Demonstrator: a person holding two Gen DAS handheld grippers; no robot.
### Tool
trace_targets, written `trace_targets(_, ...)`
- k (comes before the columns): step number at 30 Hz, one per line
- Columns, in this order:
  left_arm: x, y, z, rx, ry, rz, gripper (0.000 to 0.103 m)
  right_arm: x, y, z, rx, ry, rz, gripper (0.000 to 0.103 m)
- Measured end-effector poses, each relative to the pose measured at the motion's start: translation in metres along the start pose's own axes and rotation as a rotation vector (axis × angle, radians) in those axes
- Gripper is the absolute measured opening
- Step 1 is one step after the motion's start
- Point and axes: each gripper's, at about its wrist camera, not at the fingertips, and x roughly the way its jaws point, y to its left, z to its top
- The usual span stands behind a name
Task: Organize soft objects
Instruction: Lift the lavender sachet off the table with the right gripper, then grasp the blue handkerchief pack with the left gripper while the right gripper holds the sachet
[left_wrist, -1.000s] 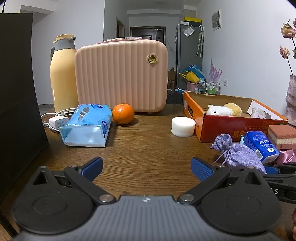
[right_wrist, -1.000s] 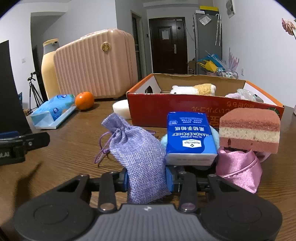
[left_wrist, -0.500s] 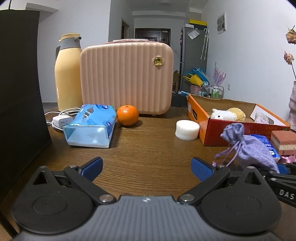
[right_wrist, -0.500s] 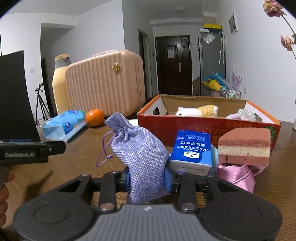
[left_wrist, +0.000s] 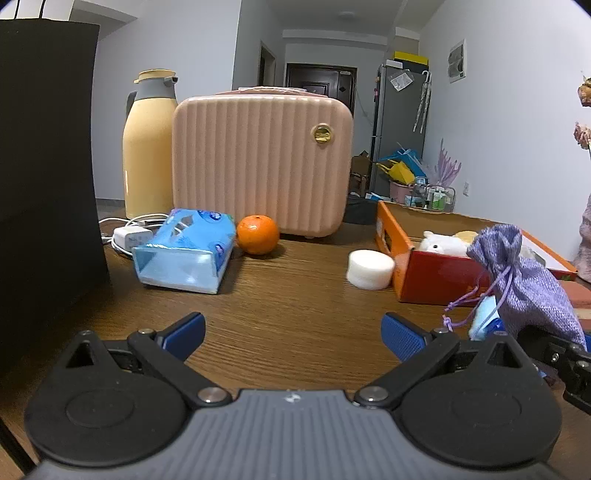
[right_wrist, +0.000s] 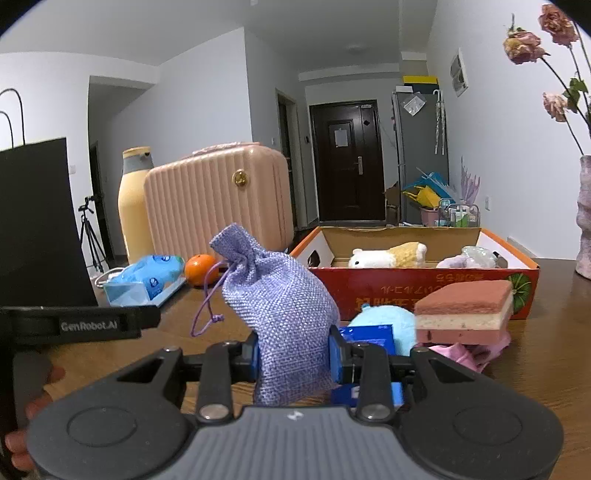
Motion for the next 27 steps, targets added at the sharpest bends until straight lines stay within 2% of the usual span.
trace_targets(27,-0.019,-0.077,-0.022,0.043,0.03,-0.047,0.103,-0.058,-0.074,0.002,0.078,-0.081,-0.078,0.033)
